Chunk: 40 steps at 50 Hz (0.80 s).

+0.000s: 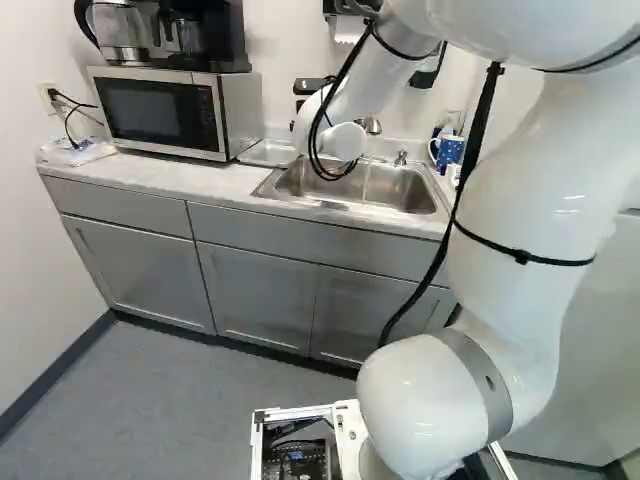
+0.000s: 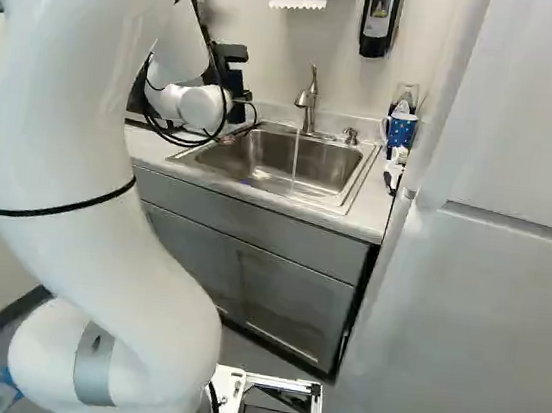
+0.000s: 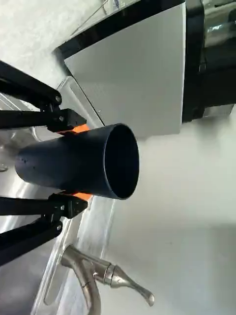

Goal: Rinse the cup and place it in the tray

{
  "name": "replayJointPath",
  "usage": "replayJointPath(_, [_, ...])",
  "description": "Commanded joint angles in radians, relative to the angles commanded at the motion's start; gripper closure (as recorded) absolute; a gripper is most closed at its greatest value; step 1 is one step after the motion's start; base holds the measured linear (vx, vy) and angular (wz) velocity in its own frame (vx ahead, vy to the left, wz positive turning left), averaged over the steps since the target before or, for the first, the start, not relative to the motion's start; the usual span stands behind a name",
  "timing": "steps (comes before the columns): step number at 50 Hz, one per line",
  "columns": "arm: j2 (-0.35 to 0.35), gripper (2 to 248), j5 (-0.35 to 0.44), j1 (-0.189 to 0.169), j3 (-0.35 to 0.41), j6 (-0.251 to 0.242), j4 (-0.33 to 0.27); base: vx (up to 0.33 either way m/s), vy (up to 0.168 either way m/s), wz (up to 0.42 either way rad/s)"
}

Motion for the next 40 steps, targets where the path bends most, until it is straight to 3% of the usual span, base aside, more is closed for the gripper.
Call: replayJointPath(40, [-0.193,125,0.006,0.063,-0.219,0.0,0.0,0.0,0.0,0.0])
